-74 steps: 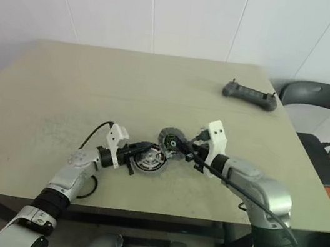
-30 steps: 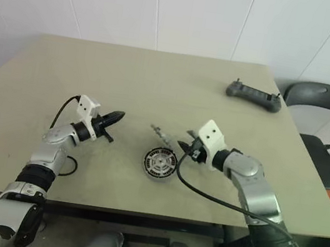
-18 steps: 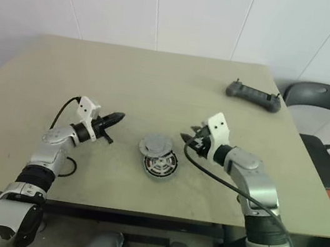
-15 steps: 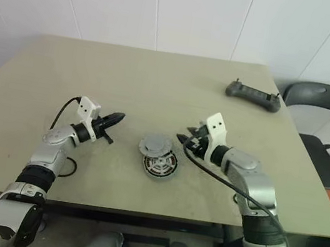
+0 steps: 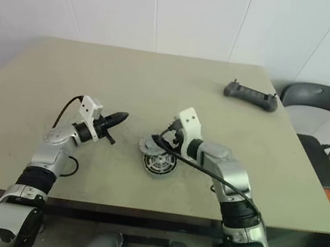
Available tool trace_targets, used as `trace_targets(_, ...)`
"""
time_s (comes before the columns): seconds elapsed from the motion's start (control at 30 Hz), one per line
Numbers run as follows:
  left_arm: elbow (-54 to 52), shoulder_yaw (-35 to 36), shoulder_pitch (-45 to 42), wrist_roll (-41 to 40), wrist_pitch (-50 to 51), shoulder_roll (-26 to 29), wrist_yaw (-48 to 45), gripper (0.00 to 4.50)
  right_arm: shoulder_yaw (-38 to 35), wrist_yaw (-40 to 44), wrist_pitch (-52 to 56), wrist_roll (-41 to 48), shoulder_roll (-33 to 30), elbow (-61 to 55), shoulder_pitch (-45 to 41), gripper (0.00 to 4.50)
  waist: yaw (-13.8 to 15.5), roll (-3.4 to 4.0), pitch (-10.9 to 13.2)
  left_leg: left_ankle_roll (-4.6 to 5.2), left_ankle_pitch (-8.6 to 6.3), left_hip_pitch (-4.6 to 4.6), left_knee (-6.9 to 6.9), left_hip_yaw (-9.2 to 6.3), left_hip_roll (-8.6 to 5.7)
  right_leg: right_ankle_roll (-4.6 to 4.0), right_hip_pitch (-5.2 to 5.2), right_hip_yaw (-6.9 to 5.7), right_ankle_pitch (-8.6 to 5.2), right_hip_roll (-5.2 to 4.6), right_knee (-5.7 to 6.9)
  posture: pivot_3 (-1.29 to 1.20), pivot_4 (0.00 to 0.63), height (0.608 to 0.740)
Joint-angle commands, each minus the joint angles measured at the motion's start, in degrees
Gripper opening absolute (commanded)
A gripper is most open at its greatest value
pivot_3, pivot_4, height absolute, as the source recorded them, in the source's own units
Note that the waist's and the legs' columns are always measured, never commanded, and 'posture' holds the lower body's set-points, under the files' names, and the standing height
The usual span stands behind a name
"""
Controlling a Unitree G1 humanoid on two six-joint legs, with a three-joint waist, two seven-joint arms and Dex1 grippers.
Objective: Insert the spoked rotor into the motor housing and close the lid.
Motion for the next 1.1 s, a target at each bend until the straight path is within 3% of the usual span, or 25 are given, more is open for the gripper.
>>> trace_targets(0.03,-2.8,0.5,-0.2,-0.8,0.4,0.5,0.2,0.00,1.8,0.4,0.8,-1.3,1.1,1.6,-3.5,4.46,-0.1,0.00,0.0,0.00,0.00,0.00,-0.02,-0.01,0.00,0.00,-0.02,0.00,0.01,0.02,0.00,0.00,0.000,0.740)
trace_targets(0.27,-4.1,1.1,0.7,-0.9,1.2,0.9,0.8,0.00,2.0,0.9,6.0,-0.7,2.4,4.6,-4.5,4.46,0.0,0.00,0.0,0.00,0.00,-0.02,-0.06,-0.02,0.01,0.03,-0.07,0.00,0.04,0.02,0.07,0.00,0.000,0.740)
trace_targets(0.77,-4.1,1.5,0.8,-1.1,1.6,1.1,0.8,0.00,10.7,3.3,-0.2,-8.5,1.3,4.7,-3.4,4.46,-1.1,-0.02,0.0,0.00,0.00,0.03,-0.02,-0.02,0.00,0.04,-0.02,-0.01,0.03,0.02,0.09,0.00,0.000,0.740)
trace_targets(0.93,-4.1,1.7,0.7,-1.1,1.6,1.4,0.9,0.00,10.2,4.6,-0.9,-8.5,1.3,4.2,-3.0,3.28,-1.1,-0.02,0.0,0.00,0.00,0.06,-0.04,-0.03,0.01,0.05,-0.02,-0.01,0.03,0.03,0.13,0.00,0.000,0.740)
trace_targets(1.1,-4.0,1.7,0.6,-1.3,1.6,1.6,0.8,0.00,9.0,4.5,-2.0,-8.7,1.6,5.0,-3.2,3.23,-1.1,-0.02,0.0,0.00,0.00,0.05,-0.04,-0.03,0.01,0.07,-0.02,-0.01,0.05,0.02,0.13,0.00,0.000,0.740)
